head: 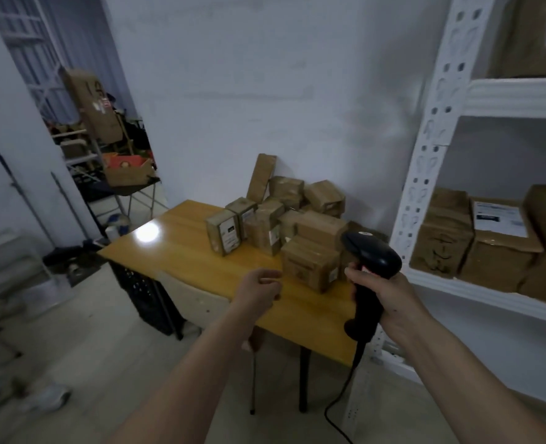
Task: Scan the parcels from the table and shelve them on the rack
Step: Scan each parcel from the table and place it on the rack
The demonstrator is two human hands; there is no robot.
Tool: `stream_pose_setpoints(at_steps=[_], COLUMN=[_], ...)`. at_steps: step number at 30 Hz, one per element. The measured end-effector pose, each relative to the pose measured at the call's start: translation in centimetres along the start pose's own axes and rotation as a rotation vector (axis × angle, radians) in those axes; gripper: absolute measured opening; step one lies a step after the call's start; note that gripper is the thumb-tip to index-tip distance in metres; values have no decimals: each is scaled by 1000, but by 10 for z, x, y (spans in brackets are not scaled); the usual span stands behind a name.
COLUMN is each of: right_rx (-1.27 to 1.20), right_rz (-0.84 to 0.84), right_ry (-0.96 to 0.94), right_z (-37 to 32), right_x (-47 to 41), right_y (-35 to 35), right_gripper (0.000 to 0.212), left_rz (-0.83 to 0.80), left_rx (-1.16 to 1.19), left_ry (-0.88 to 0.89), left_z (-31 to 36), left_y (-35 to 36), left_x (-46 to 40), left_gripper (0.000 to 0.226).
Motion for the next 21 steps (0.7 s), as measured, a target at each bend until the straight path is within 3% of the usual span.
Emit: stream_pose_setpoints(at_steps=[9,21], right_rx=[29,-18], right_rz=[-47,-95], right_ry=[88,203], right_z=[34,15], right_x=[-70,-252], right_y=[66,144], right_gripper=[12,12], left_rz=[60,20], left_rx=[14,-157], left_ry=[-52,-14], left_z=[-35,-34], left_y=[-53,-93], left_x=[-59,-254], left_gripper=[23,28])
Point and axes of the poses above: each hand's wrist, its own x-axis away from the middle knuckle, its own y-axis out of the palm, z = x × y, the point moved 9 cm from there along -x, towards the middle knuckle, and after that the axes turned 11 degrees about y, right-handed, at the moved point
